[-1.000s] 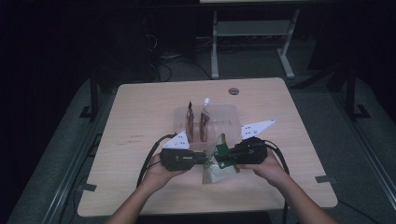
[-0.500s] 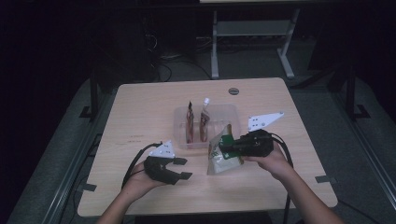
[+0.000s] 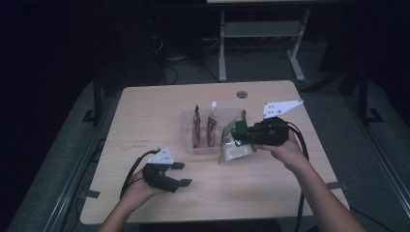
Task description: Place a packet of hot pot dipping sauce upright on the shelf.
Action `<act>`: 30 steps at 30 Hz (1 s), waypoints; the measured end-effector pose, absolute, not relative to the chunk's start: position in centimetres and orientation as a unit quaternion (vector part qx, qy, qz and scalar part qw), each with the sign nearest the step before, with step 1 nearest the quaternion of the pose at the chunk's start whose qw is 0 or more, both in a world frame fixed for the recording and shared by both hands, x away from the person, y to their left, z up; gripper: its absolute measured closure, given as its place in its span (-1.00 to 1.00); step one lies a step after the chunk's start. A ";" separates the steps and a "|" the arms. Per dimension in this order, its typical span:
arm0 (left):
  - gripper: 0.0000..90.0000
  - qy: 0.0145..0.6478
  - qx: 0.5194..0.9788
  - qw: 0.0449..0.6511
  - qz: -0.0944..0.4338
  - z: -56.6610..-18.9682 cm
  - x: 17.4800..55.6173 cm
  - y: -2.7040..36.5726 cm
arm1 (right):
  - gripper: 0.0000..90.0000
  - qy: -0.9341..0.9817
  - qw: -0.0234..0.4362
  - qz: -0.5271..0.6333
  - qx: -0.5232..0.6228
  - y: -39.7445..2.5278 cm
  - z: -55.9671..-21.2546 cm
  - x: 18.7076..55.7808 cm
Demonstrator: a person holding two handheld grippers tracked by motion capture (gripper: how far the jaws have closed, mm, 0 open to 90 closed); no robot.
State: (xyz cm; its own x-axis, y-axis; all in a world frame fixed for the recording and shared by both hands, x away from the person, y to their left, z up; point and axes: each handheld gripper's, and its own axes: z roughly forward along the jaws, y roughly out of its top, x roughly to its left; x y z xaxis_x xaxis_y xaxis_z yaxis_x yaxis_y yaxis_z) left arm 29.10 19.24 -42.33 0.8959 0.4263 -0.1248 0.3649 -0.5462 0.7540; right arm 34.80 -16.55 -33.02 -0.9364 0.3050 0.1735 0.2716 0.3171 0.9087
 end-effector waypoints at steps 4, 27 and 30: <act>-0.27 0.223 0.879 0.420 0.040 -42.3 29.2 19.3 | 1.00 0.812 0.024 0.554 0.181 -16.7 -32.7 35.6; -0.28 0.228 0.877 0.422 0.040 -42.4 29.4 19.6 | 1.00 0.816 0.051 0.534 0.217 -17.3 -32.2 40.4; -0.28 0.228 0.876 0.423 0.039 -42.3 29.4 19.6 | 1.00 0.816 0.053 0.532 0.219 -17.2 -32.4 40.7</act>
